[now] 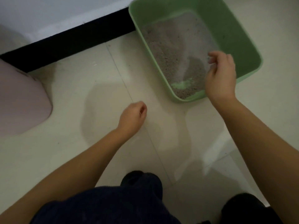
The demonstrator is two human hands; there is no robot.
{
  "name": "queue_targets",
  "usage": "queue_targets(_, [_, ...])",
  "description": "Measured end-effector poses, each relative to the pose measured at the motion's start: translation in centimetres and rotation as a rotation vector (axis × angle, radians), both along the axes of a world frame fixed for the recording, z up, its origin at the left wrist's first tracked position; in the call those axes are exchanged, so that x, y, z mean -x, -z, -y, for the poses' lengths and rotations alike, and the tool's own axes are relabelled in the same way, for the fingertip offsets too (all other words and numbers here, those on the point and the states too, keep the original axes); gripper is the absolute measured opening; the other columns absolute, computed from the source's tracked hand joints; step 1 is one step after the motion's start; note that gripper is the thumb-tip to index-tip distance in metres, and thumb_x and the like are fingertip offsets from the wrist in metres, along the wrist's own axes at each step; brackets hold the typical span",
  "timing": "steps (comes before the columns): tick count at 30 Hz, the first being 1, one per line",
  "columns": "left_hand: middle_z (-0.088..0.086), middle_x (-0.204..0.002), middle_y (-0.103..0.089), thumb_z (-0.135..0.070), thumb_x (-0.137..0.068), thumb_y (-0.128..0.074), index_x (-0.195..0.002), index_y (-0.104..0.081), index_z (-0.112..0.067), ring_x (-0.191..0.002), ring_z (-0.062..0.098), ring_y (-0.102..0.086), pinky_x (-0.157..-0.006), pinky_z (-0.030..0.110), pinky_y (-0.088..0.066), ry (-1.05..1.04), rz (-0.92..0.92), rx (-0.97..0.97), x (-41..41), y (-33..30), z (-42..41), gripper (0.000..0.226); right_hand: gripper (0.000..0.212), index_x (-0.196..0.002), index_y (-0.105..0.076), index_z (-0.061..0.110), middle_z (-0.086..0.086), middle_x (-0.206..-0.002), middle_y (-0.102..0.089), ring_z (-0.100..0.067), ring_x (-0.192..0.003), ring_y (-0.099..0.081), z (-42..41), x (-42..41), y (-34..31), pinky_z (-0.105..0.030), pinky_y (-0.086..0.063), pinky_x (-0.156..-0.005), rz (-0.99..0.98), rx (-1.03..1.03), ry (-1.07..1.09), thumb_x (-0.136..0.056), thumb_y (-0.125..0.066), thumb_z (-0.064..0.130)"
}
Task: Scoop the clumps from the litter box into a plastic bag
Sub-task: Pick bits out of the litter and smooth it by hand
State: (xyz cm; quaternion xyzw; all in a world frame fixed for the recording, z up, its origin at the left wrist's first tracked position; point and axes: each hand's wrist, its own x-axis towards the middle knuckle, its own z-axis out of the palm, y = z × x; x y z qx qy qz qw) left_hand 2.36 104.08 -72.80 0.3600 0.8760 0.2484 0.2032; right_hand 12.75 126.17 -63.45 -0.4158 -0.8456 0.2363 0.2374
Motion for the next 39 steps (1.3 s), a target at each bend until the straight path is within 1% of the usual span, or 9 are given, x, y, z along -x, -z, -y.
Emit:
queue_targets(3, [0.013,-0.102,-0.064,-0.014,-0.090,-0.056,-0.107,-0.063,-0.006,-0.096,0.032,-0.055,-0.078,0.036,-0.041,0.116,-0.052,0.064,-1.5,2.6,2.5,0.020,0.030,-0.100,-0.061,-0.002,-0.015,-0.087,-0.056,-0.020,-0.084,-0.050,5.9,-0.3,0.9,-0.019,-0.035,-0.074,-0.150,-0.030,-0.289,-0.083,-0.037,0.000])
queue_targets(6, [0.014,-0.103,-0.063,-0.016,-0.084,-0.064,-0.108,-0.064,-0.008,-0.095,0.034,-0.055,-0.077,0.038,-0.041,0.188,-0.116,0.102,-1.8,3.5,2.9,0.026,0.028,-0.104,-0.062,0.004,-0.009,-0.094,-0.057,-0.013,-0.084,-0.050,12.1,-3.5,5.6,-0.028,-0.044,-0.074,0.108,0.211,-0.515,-0.085,-0.042,0.002])
queue_targets(10, [0.009,-0.093,-0.065,-0.014,-0.078,-0.070,-0.097,-0.066,-0.009,-0.085,0.031,-0.058,-0.071,0.035,-0.041,0.222,-0.163,0.071,-1.4,4.0,2.5,0.020,0.029,-0.119,-0.056,0.010,-0.009,-0.114,-0.053,-0.022,-0.103,-0.053,14.6,-6.1,11.1,-0.034,-0.047,-0.088,0.426,0.421,-0.484,-0.091,-0.051,0.011])
queue_targets(13, [0.004,-0.079,-0.064,-0.019,-0.078,-0.064,-0.081,-0.065,-0.012,-0.072,0.027,-0.058,-0.064,0.030,-0.039,0.200,-0.208,0.014,-1.2,4.5,2.1,0.008,0.026,-0.115,-0.057,0.009,-0.010,-0.110,-0.054,-0.025,-0.102,-0.051,14.7,-5.0,12.2,-0.037,-0.046,-0.085,0.454,0.343,-0.454,-0.090,-0.054,0.018])
queue_targets(22, [0.008,-0.073,-0.061,-0.023,-0.082,-0.043,-0.074,-0.063,-0.008,-0.066,0.028,-0.058,-0.065,0.027,-0.029,0.170,-0.189,-0.022,-1.3,5.3,1.7,0.026,0.008,-0.083,-0.064,0.004,-0.015,-0.084,-0.059,-0.033,-0.079,-0.057,14.7,-3.0,13.2,-0.037,-0.048,-0.061,0.436,0.172,-0.482,-0.085,-0.062,0.012])
queue_targets(28, [0.012,-0.078,-0.057,-0.020,-0.088,-0.049,-0.080,-0.061,-0.002,-0.078,0.019,-0.045,-0.070,0.019,-0.032,-0.055,-0.105,-0.282,-0.4,1.8,0.0,0.022,0.014,-0.095,-0.060,0.001,-0.017,-0.096,-0.058,-0.032,-0.089,-0.054,14.3,-3.4,13.3,-0.038,-0.046,-0.070,0.424,0.207,-0.476,-0.089,-0.057,0.013])
queue_targets(34, [0.013,-0.078,-0.059,-0.013,-0.087,-0.056,-0.080,-0.062,0.001,-0.076,0.020,-0.049,-0.071,0.025,-0.037,0.018,-0.251,-0.641,1.7,-6.0,-8.4,0.017,0.006,-0.074,-0.059,0.001,-0.017,-0.079,-0.058,-0.033,-0.070,-0.057,14.5,-3.5,13.8,-0.033,-0.048,-0.052,0.392,0.191,-0.465,-0.079,-0.062,0.004])
queue_targets(36, [0.011,-0.081,-0.061,-0.015,-0.087,-0.057,-0.081,-0.063,-0.002,-0.077,0.025,-0.054,-0.071,0.029,-0.038,0.124,-0.283,-0.611,2.6,-7.4,-10.9,0.015,0.009,-0.069,-0.057,0.004,-0.014,-0.072,-0.057,-0.030,-0.061,-0.058,14.4,-3.3,13.9,-0.028,-0.045,-0.045,0.396,0.165,-0.475,-0.072,-0.065,0.004])
queue_targets(39, [0.004,-0.106,-0.063,-0.018,-0.092,-0.051,-0.101,-0.063,-0.011,-0.103,0.022,-0.052,-0.084,0.032,-0.035,0.270,-0.276,-0.221,3.7,-7.2,-13.3,0.017,0.014,-0.070,-0.059,0.002,-0.015,-0.073,-0.058,-0.030,-0.062,-0.058,14.3,-3.4,13.9,-0.027,-0.048,-0.047,0.415,0.139,-0.515,-0.069,-0.072,-0.002])
